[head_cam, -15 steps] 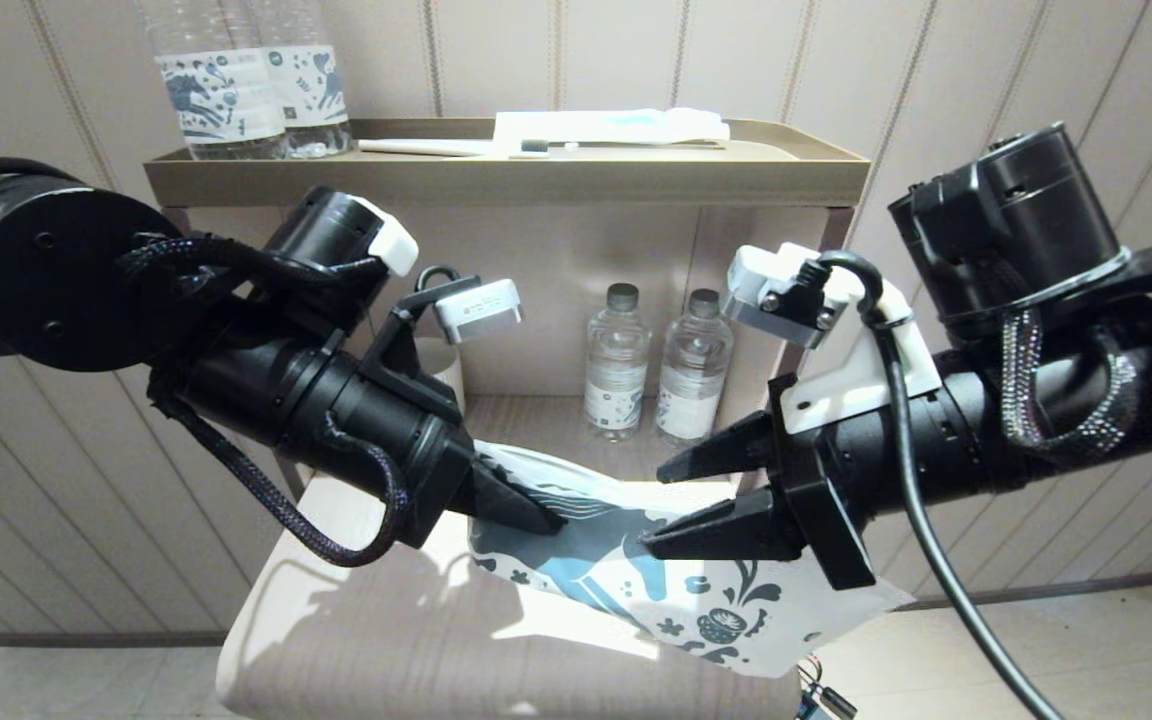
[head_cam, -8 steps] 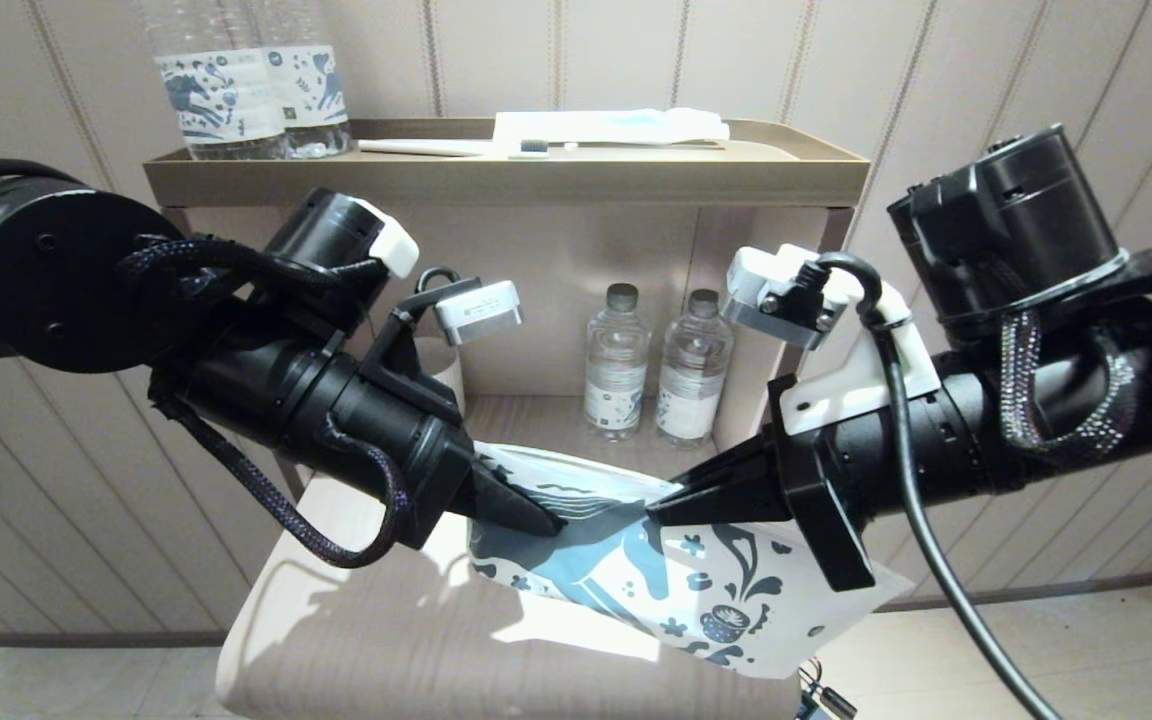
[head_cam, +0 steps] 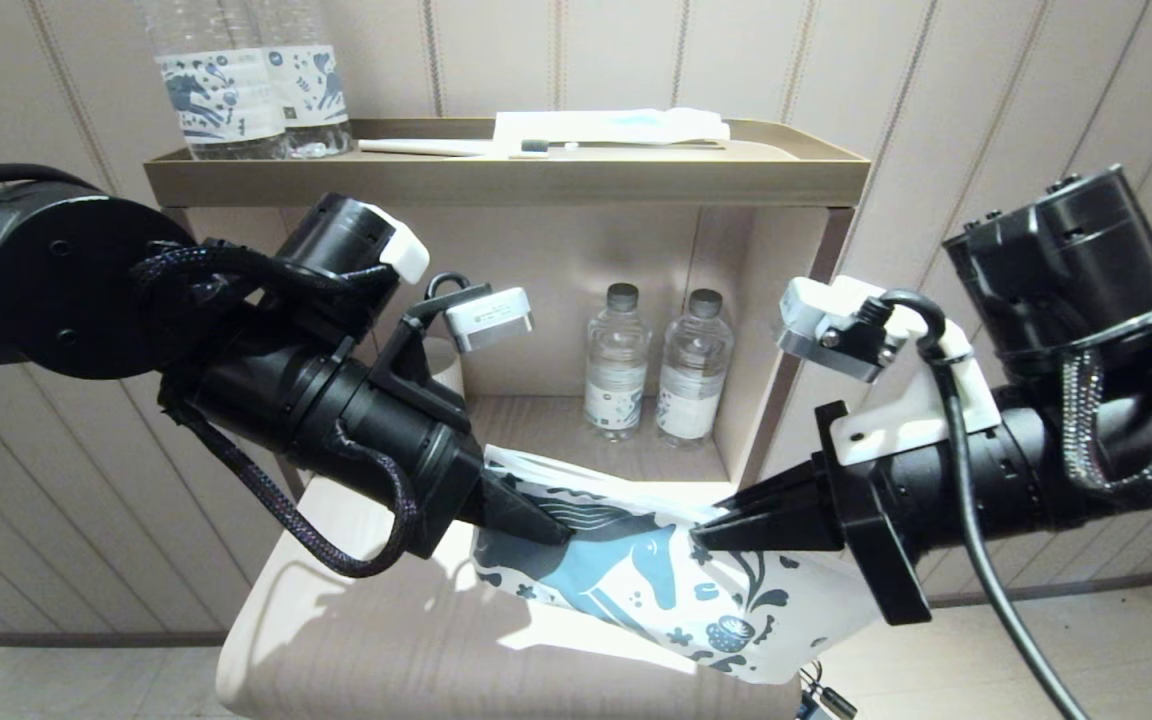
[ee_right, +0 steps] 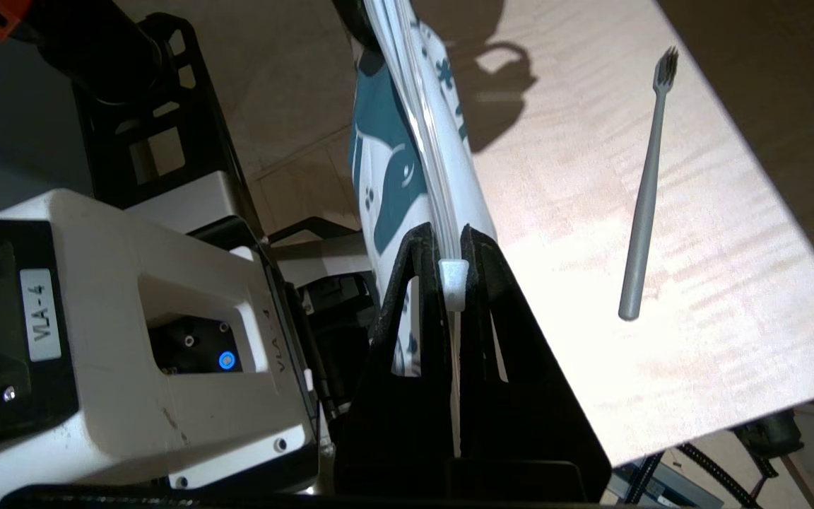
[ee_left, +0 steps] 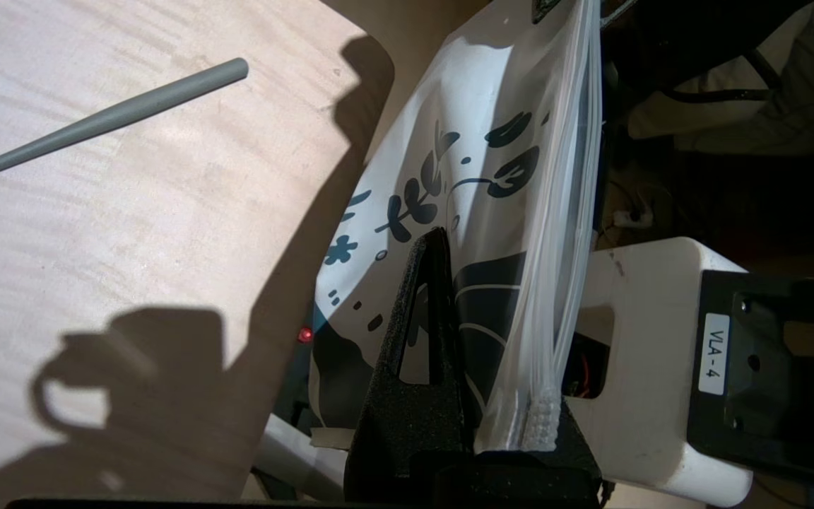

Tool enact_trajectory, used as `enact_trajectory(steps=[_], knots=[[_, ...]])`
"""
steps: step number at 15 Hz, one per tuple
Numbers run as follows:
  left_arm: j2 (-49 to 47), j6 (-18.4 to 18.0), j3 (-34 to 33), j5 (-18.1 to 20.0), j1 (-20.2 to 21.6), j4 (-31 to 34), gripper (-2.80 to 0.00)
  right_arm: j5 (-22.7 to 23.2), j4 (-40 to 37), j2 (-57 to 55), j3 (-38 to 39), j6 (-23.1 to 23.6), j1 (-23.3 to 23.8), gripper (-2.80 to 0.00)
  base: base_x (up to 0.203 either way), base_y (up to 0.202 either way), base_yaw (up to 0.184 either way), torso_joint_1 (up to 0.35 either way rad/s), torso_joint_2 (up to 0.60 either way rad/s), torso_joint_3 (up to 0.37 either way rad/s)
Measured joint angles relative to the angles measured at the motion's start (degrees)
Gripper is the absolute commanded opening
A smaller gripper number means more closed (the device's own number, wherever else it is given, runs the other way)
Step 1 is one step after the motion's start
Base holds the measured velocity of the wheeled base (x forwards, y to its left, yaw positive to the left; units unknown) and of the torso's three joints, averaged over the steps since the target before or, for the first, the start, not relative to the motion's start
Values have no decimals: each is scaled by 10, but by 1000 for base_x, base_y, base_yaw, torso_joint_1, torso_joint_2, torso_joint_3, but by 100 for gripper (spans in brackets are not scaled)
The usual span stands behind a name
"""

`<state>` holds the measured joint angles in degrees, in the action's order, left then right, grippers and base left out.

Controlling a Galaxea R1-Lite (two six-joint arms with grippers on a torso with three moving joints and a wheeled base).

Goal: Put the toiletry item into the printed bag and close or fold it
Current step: Open the storage bag

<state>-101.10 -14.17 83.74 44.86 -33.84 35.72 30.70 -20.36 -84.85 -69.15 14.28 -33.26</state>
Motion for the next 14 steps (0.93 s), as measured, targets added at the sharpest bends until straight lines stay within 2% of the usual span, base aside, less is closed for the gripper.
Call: enact_trajectory(steps=[8, 14], knots=[[-1, 0, 1, 1, 0, 0, -280, 7, 3, 82, 103, 7, 63, -280, 0, 0, 0, 0, 0, 0], [-1, 0, 2, 1, 0, -9, -280, 7, 2, 105, 134, 19, 69, -280, 0, 0, 0, 0, 0, 0]])
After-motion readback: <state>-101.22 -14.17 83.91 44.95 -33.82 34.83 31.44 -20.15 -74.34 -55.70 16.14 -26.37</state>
